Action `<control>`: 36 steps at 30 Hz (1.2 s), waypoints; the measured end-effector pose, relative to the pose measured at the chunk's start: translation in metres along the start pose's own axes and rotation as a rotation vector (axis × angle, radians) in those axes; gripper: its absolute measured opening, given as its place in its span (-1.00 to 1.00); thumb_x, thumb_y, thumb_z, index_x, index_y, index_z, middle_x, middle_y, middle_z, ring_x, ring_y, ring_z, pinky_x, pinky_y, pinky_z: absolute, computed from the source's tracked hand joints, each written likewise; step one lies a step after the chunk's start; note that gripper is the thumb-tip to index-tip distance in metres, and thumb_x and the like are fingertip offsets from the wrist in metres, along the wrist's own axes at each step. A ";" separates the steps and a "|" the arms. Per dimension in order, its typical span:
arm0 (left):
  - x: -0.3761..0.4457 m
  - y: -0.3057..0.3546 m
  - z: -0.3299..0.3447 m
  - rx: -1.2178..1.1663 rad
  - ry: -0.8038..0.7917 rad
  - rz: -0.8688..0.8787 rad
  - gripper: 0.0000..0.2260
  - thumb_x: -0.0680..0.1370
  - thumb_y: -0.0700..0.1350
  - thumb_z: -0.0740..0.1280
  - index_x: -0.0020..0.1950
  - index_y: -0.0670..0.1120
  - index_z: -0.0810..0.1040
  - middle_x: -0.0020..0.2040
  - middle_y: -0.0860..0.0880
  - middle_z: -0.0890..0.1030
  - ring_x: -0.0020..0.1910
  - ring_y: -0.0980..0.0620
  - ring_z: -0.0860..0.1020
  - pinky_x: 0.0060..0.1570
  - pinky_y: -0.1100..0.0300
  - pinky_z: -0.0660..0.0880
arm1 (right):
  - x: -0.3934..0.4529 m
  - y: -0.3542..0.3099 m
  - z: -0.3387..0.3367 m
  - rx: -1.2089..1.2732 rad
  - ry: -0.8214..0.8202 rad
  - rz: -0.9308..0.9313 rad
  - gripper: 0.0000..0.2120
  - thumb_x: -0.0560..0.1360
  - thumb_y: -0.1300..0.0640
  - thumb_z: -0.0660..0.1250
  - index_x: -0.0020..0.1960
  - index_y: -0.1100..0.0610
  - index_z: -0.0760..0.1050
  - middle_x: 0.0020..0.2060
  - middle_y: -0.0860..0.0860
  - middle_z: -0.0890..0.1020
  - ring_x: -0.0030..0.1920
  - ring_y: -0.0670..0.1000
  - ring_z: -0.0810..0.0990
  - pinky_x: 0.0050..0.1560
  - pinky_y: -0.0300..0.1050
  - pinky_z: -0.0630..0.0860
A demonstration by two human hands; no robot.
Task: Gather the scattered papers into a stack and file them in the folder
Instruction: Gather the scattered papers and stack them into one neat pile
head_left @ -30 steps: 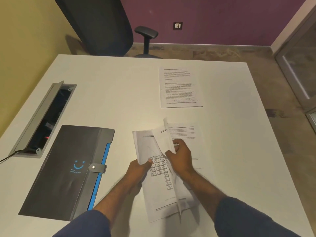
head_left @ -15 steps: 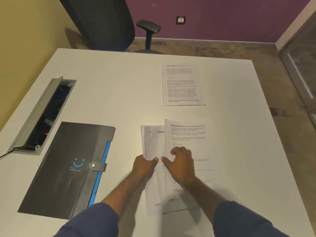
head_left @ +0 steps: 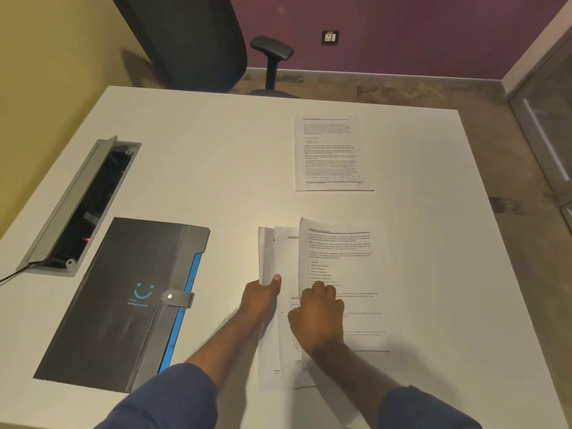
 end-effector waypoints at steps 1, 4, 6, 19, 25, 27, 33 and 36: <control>-0.001 0.000 0.000 -0.006 0.000 0.000 -0.50 0.60 0.15 0.27 0.32 -0.23 0.49 0.12 -0.07 0.61 0.00 -0.07 0.57 -0.13 0.17 0.44 | -0.001 -0.002 0.001 0.028 -0.014 -0.007 -0.81 0.39 0.12 0.20 -0.07 0.09 0.54 -0.06 0.02 0.54 0.00 0.09 0.49 -0.06 -0.02 0.47; -0.006 -0.001 -0.002 -0.038 0.014 -0.014 -0.58 0.60 0.20 0.23 0.20 -0.13 0.53 -0.10 0.06 0.64 -0.18 0.04 0.61 -0.27 0.25 0.49 | -0.004 -0.010 0.004 0.100 -0.037 -0.062 -0.79 0.39 0.11 0.19 -0.05 0.10 0.54 -0.06 0.01 0.54 0.02 0.07 0.50 -0.04 -0.05 0.50; -0.009 0.000 0.000 -0.099 -0.042 0.003 -0.59 0.57 0.29 0.20 0.03 -0.01 0.61 -0.24 0.14 0.71 -0.30 0.08 0.69 -0.43 0.33 0.52 | -0.005 -0.015 0.004 0.121 -0.059 -0.116 -0.81 0.40 0.11 0.20 -0.05 0.11 0.52 -0.04 0.01 0.54 0.04 0.07 0.49 0.00 -0.04 0.50; 0.009 0.038 -0.007 0.098 0.056 0.373 -0.85 0.60 -0.12 0.29 0.09 -0.08 0.62 -0.04 -0.03 0.71 -0.06 -0.02 0.67 -0.06 0.07 0.61 | 0.036 0.011 -0.033 0.542 0.070 -0.323 -0.85 0.46 -0.01 0.37 -0.10 0.07 0.53 -0.16 -0.07 0.55 -0.08 -0.02 0.48 -0.05 -0.10 0.46; 0.034 0.055 -0.021 0.093 0.009 0.370 -0.81 0.64 -0.18 0.26 0.15 -0.23 0.60 0.06 -0.16 0.69 0.06 -0.18 0.65 0.13 -0.13 0.56 | 0.101 0.045 -0.082 0.565 0.243 -0.177 -0.91 0.48 0.20 0.37 -0.02 0.12 0.57 -0.14 -0.04 0.55 -0.07 -0.02 0.49 -0.07 -0.12 0.43; 0.042 0.055 -0.022 0.064 -0.044 0.336 -0.81 0.64 -0.18 0.27 0.18 -0.22 0.59 0.07 -0.15 0.70 0.08 -0.18 0.66 0.16 -0.15 0.56 | 0.128 0.062 -0.097 0.656 0.307 -0.051 -0.90 0.48 0.23 0.38 -0.01 0.15 0.57 -0.14 0.02 0.56 -0.12 0.01 0.51 -0.10 -0.17 0.37; 0.049 0.056 -0.021 0.024 -0.171 0.304 -0.84 0.63 -0.16 0.30 0.19 -0.13 0.59 0.04 -0.03 0.72 -0.07 0.11 0.70 -0.15 0.31 0.61 | 0.214 0.112 -0.108 0.760 0.345 0.414 -0.59 0.49 0.03 0.41 0.20 0.28 0.46 0.13 0.24 0.60 0.12 0.20 0.58 0.04 -0.14 0.40; 0.052 0.052 -0.020 -0.013 -0.183 0.278 -0.84 0.64 -0.17 0.29 0.18 -0.12 0.60 0.06 -0.07 0.73 0.03 -0.04 0.70 0.04 0.09 0.62 | 0.245 0.123 -0.104 0.724 0.261 0.600 -0.34 0.44 -0.14 0.43 0.28 0.33 0.35 0.26 0.27 0.52 0.23 0.28 0.54 0.13 0.01 0.49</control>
Point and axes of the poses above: each hand's wrist, its own x-axis towards the middle knuckle, its own z-axis out of the palm, y = z × x, the point moved 6 cm from there along x, towards the middle knuckle
